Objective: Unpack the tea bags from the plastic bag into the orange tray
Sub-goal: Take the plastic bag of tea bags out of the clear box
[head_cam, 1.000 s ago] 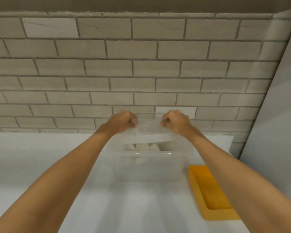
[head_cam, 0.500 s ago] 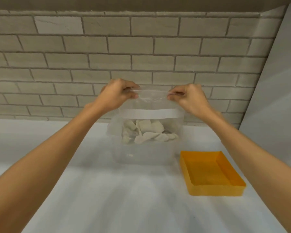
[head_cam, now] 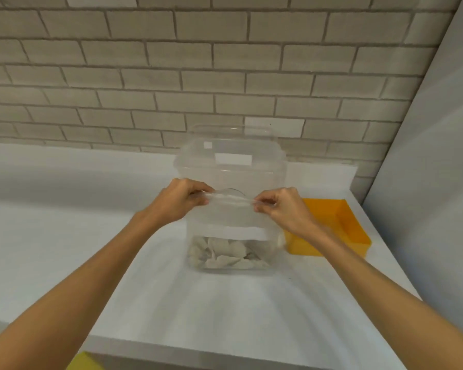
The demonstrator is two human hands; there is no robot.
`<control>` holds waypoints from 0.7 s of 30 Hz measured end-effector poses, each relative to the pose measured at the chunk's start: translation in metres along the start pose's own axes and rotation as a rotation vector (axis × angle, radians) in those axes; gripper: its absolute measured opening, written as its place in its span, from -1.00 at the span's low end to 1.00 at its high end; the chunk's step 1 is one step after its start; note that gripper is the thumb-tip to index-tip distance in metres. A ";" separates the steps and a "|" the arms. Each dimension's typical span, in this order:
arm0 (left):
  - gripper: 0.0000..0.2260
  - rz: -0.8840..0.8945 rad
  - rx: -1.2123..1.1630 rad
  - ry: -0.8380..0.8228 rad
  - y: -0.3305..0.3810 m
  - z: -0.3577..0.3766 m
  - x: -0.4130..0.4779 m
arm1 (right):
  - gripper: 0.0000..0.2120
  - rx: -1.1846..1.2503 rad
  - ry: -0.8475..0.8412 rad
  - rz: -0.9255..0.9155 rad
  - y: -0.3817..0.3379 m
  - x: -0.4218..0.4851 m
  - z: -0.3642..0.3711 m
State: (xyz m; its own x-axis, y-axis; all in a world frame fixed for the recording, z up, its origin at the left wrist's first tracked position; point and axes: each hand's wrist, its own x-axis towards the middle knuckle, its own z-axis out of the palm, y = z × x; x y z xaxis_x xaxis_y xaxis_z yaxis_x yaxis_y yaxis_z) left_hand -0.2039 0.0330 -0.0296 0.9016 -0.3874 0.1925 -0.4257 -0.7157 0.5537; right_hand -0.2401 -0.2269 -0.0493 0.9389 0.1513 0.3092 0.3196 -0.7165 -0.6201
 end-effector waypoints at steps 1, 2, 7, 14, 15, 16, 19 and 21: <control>-0.78 -0.018 0.000 -0.009 -0.002 0.005 -0.006 | -0.87 0.001 -0.009 0.004 0.002 -0.006 0.005; -0.77 -0.029 -0.003 -0.019 -0.004 0.009 -0.012 | -0.87 0.011 -0.017 0.005 0.003 -0.012 0.009; -0.44 -0.110 -0.100 -0.199 0.009 0.012 -0.025 | -0.87 0.030 -0.055 0.019 0.001 -0.034 0.003; -0.68 -0.128 -0.122 -0.283 0.022 0.004 -0.006 | -0.86 -0.019 0.033 -0.001 -0.020 -0.032 -0.027; -0.72 -0.113 -0.130 -0.270 0.022 0.002 -0.003 | -0.85 -0.023 0.039 0.001 -0.023 -0.028 -0.029; -0.76 -0.092 -0.147 -0.253 0.022 0.000 -0.001 | -0.84 -0.027 0.037 0.005 -0.027 -0.024 -0.030; -0.85 -0.035 -0.178 -0.228 0.024 -0.008 0.002 | -0.81 -0.082 -0.015 -0.006 -0.038 -0.010 -0.026; -0.88 -0.001 -0.177 -0.227 0.025 -0.012 0.003 | -0.74 -0.147 -0.110 0.005 -0.045 -0.001 -0.021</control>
State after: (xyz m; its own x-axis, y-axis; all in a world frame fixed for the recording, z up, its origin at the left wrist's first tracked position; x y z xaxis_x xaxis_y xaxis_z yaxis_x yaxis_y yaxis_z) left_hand -0.2114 0.0205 -0.0055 0.8534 -0.5209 0.0169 -0.3867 -0.6111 0.6906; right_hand -0.2579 -0.2096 -0.0064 0.9514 0.2149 0.2204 0.3000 -0.8081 -0.5070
